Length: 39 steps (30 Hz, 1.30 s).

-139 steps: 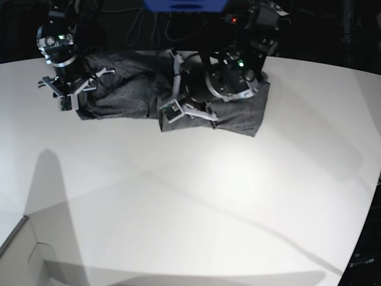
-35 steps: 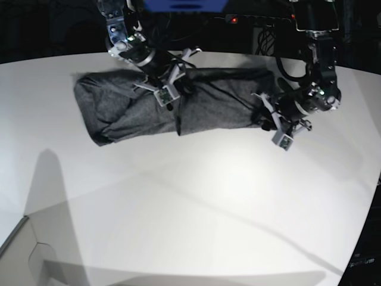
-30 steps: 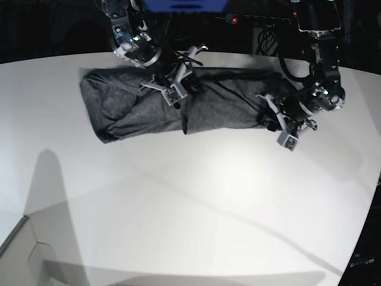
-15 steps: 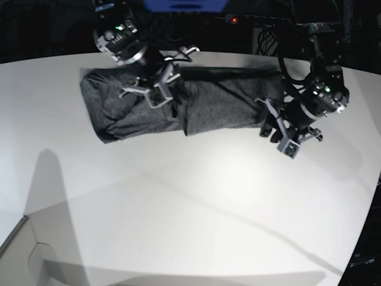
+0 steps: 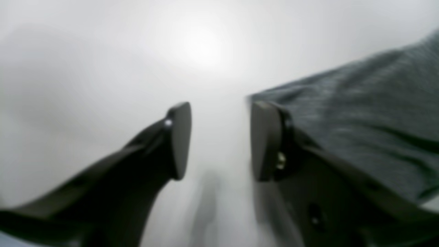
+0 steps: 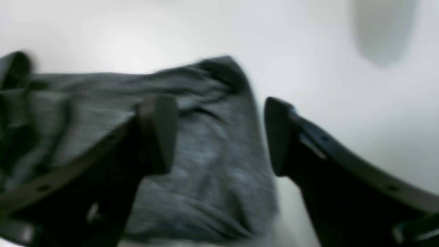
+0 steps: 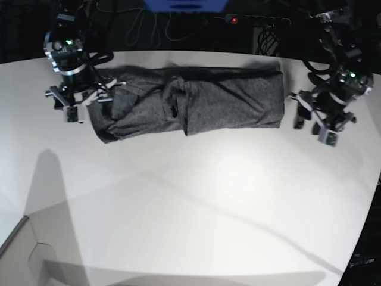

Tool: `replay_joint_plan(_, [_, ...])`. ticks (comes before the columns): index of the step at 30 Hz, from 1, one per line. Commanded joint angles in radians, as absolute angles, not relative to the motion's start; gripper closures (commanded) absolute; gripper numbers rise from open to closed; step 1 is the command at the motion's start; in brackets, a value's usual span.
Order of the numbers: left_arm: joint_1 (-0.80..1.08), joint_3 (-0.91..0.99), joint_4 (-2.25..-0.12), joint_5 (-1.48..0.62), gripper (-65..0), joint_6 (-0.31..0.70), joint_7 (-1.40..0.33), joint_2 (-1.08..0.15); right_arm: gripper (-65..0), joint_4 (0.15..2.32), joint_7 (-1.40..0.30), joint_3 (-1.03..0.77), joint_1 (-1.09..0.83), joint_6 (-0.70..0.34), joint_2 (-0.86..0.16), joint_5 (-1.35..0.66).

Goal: Layout the t-shirt on the table in an organized manner, then fold the t-shirt properly

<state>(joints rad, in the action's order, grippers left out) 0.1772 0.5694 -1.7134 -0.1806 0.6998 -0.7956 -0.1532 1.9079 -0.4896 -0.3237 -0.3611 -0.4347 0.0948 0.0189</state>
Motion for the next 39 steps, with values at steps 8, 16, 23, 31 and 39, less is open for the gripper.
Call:
replay_joint_plan(8, [0.179,0.661,-1.718,-0.194,-32.2,0.698,-0.782,-0.165,-44.4,1.807,-0.659,-0.403,-0.232,-0.440,0.091,0.001])
replay_joint_plan(16, [0.203,0.673,-1.718,-0.194,-32.2,0.698,-0.782,-0.165,-44.3,1.699,-0.656,-0.404,-0.226,-0.440,0.096,0.001])
replay_joint_plan(23, [0.205,0.673,-1.718,-0.194,-32.2,0.698,-0.782,-0.165,-37.6,1.664,-0.659,-0.400,-0.225,-0.441,0.104,0.001])
replay_joint_plan(31, [0.206,0.673,-1.716,-0.193,-32.2,0.698,-0.782,-0.165,0.0,1.672,-0.679,-0.400,-0.229,-0.698,0.134,0.001])
replay_joint_plan(39, [0.237,0.674,-1.716,-0.193,-32.2,0.698,-0.782,-0.165,0.0,1.788,-0.734,-0.400,-0.229,-0.698,0.157,0.001])
